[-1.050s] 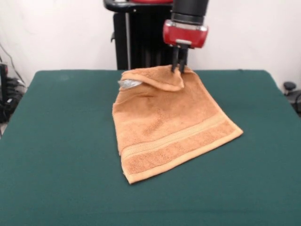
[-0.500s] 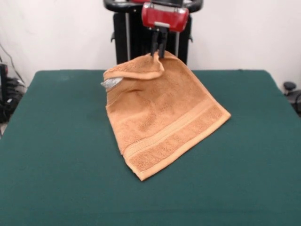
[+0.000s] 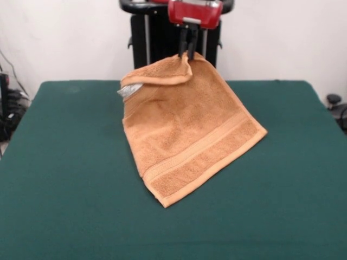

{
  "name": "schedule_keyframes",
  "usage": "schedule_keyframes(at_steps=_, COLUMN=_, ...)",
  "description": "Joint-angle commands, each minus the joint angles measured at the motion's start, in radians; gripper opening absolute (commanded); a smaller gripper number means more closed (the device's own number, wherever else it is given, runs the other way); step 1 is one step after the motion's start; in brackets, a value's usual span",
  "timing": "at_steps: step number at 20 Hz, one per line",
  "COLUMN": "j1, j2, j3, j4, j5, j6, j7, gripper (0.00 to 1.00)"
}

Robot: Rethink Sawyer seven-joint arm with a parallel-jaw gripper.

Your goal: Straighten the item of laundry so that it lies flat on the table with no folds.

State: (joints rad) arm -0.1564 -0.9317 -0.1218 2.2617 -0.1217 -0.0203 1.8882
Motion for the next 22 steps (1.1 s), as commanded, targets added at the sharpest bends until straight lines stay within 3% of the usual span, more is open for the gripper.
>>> schedule_keyframes(at_steps=1, j1=0.046, j2=0.055, j3=0.060, j4=0.041, j5=-0.020, j6=0.064, j7=0.118, gripper=0.00)
schedule_keyframes(at_steps=10, j1=0.037, j2=0.053, j3=0.038, j4=0.035, j5=-0.036, j6=0.071, j7=0.099, gripper=0.00)
schedule_keyframes(at_steps=16, j1=0.008, j2=0.053, j3=0.075, j4=0.050, j5=-0.031, j6=0.054, j7=0.111, gripper=0.00)
schedule_keyframes(at_steps=22, j1=0.009, j2=-0.003, j3=0.102, j4=0.057, j5=0.001, j6=0.137, j7=0.109, gripper=0.00)
